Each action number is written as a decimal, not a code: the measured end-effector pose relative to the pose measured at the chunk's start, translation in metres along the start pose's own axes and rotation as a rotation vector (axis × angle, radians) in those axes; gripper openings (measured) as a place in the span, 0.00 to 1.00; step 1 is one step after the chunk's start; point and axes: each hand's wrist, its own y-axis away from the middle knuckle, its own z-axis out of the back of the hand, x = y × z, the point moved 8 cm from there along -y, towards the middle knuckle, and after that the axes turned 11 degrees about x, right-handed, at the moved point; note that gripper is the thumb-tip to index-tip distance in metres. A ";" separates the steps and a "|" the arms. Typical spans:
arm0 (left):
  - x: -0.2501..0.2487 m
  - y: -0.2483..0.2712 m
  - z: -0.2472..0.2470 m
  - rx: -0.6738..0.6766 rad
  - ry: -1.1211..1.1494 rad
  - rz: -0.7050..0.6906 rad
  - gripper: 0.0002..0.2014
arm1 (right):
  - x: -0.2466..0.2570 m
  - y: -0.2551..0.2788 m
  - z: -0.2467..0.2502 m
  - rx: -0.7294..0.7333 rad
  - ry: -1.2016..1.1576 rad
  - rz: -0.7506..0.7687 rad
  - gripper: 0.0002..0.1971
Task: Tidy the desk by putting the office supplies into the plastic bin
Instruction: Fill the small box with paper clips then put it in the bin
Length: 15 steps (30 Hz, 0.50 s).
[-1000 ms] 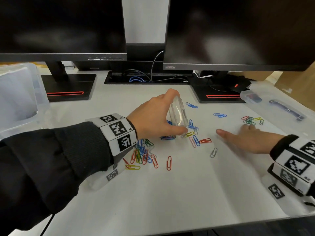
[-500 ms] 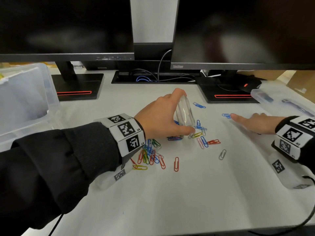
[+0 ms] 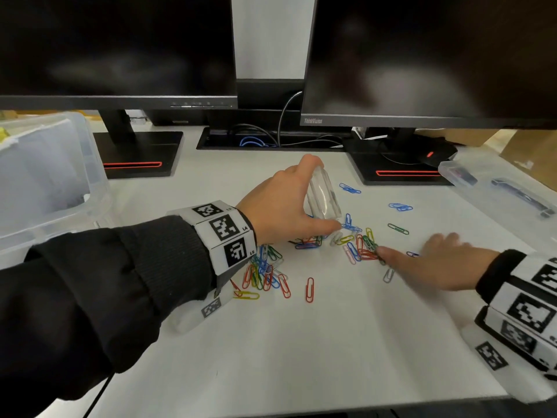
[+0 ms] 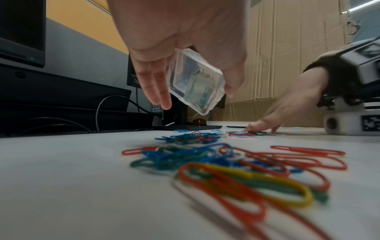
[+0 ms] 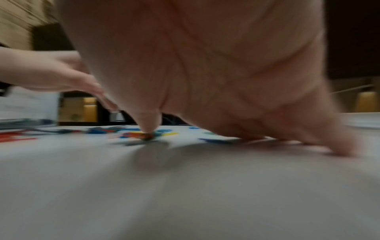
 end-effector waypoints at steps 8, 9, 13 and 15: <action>0.005 0.006 0.010 -0.078 -0.200 0.051 0.42 | 0.055 0.031 -0.005 0.072 -0.056 0.431 0.55; 0.006 0.008 0.010 -0.074 -0.198 0.056 0.41 | 0.045 0.029 0.000 0.019 -0.061 0.357 0.52; 0.006 0.009 0.009 -0.051 -0.194 0.059 0.42 | 0.005 0.024 0.012 -0.068 -0.037 0.084 0.51; 0.005 0.009 0.007 -0.034 -0.205 0.063 0.42 | -0.014 0.021 0.016 -0.054 0.007 -0.015 0.48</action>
